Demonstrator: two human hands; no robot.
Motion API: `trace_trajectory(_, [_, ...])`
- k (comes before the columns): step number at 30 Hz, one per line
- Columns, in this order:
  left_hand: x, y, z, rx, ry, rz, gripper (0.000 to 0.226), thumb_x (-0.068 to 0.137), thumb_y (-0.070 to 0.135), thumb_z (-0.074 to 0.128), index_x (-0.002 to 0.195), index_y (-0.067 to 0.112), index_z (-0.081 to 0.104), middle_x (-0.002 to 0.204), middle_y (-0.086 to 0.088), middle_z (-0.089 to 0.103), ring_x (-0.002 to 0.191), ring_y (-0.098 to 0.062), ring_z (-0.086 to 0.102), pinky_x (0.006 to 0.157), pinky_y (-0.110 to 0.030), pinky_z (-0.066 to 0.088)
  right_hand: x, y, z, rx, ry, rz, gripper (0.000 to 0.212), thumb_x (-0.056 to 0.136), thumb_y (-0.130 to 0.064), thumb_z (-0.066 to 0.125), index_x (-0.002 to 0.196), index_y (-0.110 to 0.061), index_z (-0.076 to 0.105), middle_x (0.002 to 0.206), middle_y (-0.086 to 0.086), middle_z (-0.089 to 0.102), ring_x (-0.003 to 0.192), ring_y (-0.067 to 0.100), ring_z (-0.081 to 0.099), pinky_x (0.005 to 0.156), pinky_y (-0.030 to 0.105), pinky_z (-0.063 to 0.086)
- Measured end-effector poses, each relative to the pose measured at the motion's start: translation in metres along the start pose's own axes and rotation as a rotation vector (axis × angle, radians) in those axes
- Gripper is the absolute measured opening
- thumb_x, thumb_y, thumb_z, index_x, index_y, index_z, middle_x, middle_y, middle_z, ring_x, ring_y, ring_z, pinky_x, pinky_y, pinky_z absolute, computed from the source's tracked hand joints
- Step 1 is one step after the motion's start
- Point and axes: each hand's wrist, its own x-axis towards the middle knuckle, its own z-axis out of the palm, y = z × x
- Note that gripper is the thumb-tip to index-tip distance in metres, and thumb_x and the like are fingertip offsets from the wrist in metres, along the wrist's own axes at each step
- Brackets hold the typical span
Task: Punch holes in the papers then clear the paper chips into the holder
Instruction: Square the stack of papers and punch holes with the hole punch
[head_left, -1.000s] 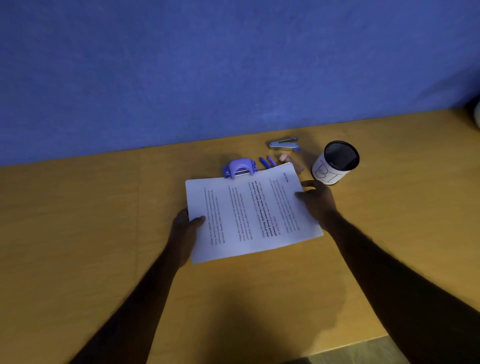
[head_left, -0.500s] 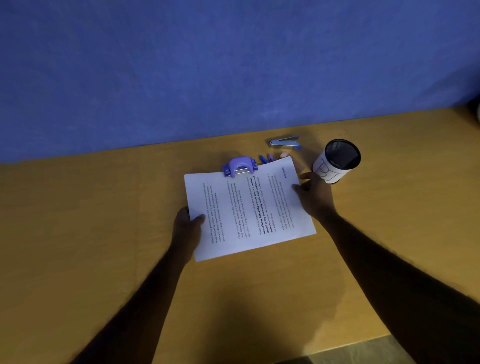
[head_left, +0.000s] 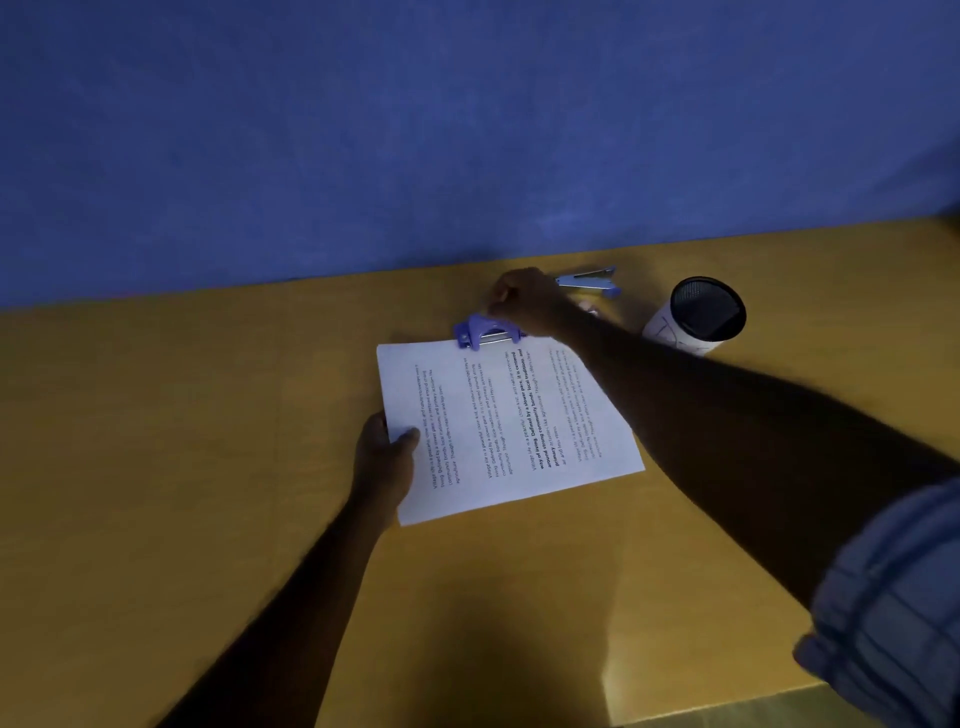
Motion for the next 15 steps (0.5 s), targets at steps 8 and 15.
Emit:
trace_trajectory(8, [0.003,-0.005,0.001,0.015,0.014,-0.003,0.034,0.094,0.009,0.057,0.128,0.007,0.054,0.124,-0.011,0.063,0.105,-0.025,0.058,0.084,-0.034,0.045,0.032,-0.002,-0.016,-0.169,-0.256,-0.048,0.042,0.084,-0.036,0.073,0.109,-0.001,0.072,0.109,0.016,0.070,0.098,0.027,0.064,0.088,0.033,0.051])
trace_trajectory(15, [0.002,-0.005,0.000,0.037,0.014,0.009,0.034,0.095,0.009,0.058,0.128,0.006,0.053,0.125,-0.012,0.062,0.108,-0.026,0.058,0.086,-0.037,0.047,0.043,0.015,-0.009,-0.110,-0.267,0.008,0.049,0.081,-0.043,0.074,0.101,0.002,0.071,0.092,0.018,0.068,0.078,0.020,0.058,0.061,0.021,0.041])
